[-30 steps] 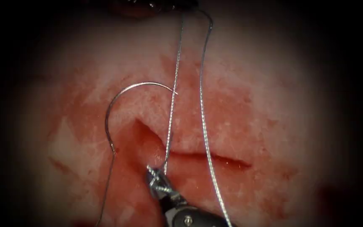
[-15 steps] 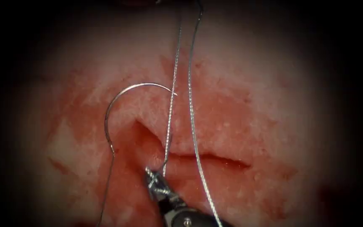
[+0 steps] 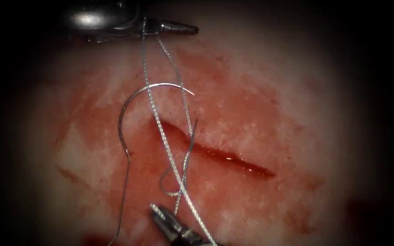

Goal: Wound Closure

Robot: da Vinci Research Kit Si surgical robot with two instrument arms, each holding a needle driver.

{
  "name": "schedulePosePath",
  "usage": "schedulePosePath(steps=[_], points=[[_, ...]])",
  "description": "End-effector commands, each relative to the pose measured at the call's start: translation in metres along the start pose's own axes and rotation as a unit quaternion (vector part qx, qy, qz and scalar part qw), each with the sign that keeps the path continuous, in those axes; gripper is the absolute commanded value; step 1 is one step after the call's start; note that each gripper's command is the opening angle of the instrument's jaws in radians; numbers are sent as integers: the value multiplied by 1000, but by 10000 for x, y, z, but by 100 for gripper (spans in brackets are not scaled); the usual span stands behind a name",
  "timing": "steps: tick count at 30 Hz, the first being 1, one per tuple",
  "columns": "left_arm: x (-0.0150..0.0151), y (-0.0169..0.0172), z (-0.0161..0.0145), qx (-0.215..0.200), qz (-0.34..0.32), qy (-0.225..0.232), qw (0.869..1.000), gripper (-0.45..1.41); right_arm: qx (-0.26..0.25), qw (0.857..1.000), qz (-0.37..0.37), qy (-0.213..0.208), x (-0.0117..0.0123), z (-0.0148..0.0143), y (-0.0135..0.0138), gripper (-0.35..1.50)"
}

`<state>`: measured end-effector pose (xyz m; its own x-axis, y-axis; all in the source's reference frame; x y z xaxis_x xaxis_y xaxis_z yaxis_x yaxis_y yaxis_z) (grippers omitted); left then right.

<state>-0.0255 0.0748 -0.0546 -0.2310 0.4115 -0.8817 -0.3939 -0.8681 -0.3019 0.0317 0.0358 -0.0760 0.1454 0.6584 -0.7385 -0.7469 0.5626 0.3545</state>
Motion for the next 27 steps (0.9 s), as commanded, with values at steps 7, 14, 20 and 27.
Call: schedulePosePath(steps=[7,14,20,27], points=[[-12,7,-24,-22,3,5,1000,51,8,1000,-7,1,-6,6,-6,-35],[-17,14,-27,-8,17,-15,1000,68,9,1000,-10,1,-6,4,-6,-35],[-25,26,-32,-11,22,-38,999,64,13,1000,-16,3,-5,1,-10,-35],[-33,30,-27,-3,48,-75,996,71,13,1000,-22,4,-4,1,-10,-35]])
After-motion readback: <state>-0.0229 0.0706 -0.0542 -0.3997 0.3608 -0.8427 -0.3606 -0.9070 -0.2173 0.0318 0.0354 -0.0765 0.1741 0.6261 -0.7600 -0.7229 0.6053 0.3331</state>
